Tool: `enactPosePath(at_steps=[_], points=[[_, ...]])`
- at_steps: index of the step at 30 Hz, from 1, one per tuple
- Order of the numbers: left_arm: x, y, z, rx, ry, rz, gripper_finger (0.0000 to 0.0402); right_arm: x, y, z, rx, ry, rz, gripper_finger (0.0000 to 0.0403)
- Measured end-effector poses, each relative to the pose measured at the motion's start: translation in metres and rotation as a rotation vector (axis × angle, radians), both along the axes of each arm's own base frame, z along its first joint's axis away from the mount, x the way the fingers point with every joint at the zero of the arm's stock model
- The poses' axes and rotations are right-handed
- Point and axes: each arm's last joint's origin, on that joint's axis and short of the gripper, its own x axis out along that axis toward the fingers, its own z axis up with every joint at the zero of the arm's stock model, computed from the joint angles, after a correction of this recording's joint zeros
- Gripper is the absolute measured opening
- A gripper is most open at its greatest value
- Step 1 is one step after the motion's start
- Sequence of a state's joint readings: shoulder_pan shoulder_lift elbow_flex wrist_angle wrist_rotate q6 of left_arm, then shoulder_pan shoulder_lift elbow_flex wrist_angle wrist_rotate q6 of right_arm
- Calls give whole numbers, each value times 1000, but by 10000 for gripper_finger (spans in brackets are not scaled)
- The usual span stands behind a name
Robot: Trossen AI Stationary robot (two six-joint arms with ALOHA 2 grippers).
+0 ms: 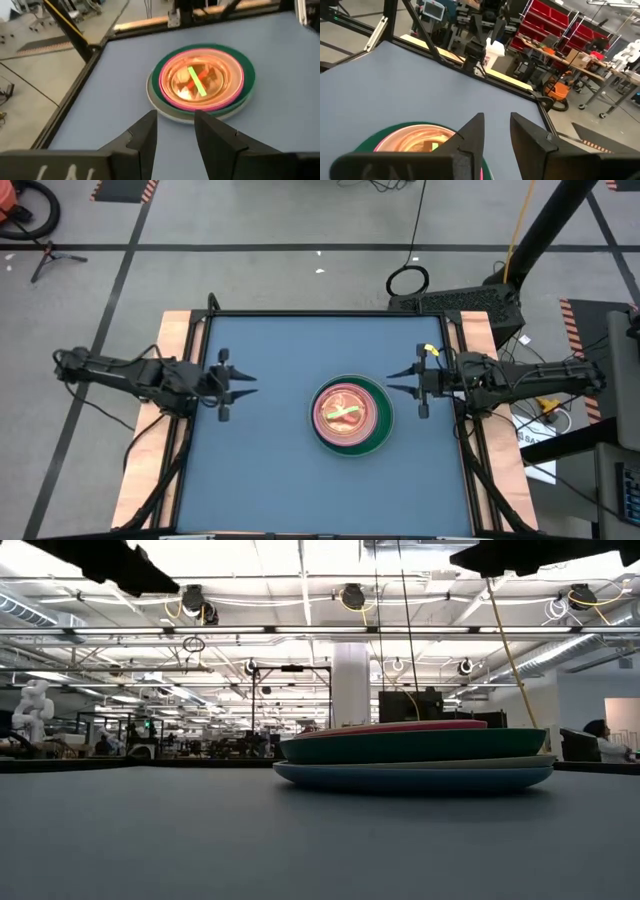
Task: Stack plastic plates
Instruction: Return to Home Position
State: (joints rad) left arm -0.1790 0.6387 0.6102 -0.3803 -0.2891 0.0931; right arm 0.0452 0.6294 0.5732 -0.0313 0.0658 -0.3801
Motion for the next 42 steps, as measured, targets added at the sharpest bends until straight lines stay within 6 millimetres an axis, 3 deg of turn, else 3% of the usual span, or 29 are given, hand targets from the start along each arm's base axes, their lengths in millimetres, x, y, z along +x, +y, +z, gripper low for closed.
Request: enactPosePath(at_steps=[17, 42], points=[[-50, 10, -18, -97, -174, 70, 138, -14, -9, -11, -2, -57, -73, 89], [-55, 11, -17, -147, -224, 91, 138, -45, -20, -29, -2, -193, -176, 89]])
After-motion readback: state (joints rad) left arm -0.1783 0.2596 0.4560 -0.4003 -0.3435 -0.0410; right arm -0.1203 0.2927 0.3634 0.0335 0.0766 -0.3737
